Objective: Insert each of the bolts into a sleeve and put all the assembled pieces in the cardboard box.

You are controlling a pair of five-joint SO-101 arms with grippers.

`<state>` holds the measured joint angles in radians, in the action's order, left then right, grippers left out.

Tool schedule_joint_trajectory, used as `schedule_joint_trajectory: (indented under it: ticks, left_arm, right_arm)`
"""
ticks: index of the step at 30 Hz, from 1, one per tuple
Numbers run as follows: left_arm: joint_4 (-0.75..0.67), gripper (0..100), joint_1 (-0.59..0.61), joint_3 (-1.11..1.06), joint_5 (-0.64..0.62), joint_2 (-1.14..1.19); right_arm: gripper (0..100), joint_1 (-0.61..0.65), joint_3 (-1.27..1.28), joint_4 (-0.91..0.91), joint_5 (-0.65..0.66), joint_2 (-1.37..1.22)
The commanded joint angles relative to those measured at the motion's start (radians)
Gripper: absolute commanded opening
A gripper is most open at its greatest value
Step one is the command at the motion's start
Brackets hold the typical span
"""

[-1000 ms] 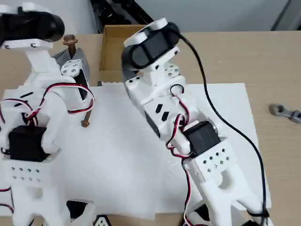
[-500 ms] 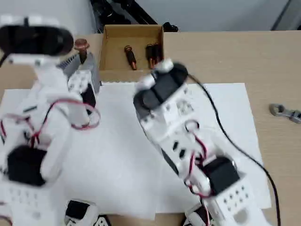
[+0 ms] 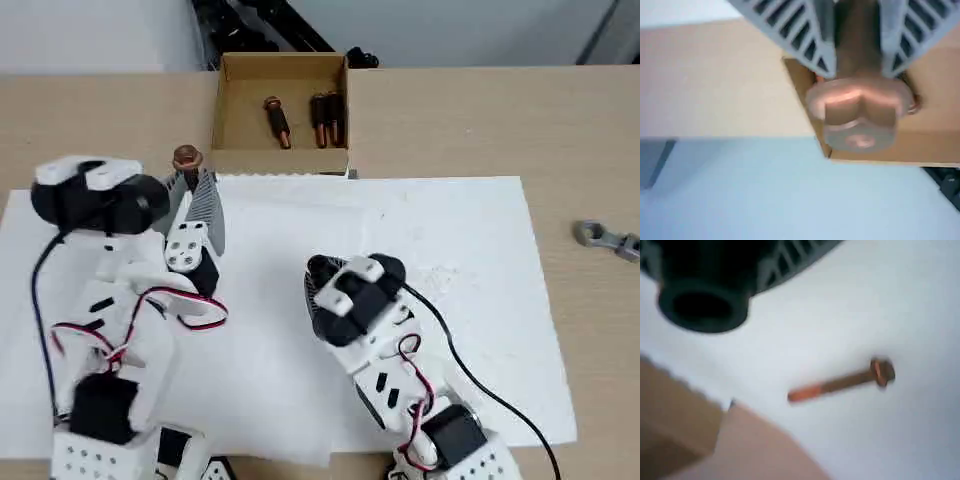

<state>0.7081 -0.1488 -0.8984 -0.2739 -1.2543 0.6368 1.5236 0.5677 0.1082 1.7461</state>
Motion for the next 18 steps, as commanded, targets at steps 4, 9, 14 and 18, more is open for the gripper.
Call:
schedule_joint_trajectory:
  ticks: [4,9,14,18]
  left_arm:
    - [-0.133,0,-0.141,-0.101,-0.031,-0.054]
    - [-0.180,0,-0.219,-0.133,-0.009,-0.071]
    - [-0.209,0,-0.224,-0.133,-0.017,-0.110]
    - [-0.252,0,-0.221,-0.137,-0.075,-0.117]
  right_arm:
    - [0.3,0.001,0.020,-0.071,-0.020,0.067]
    - [0.3,0.001,0.028,-0.131,-0.020,0.065]
    - [0.3,-0.010,0.023,-0.114,-0.023,0.067]
    - [0.4,-0.097,0.020,-0.127,-0.184,0.068]
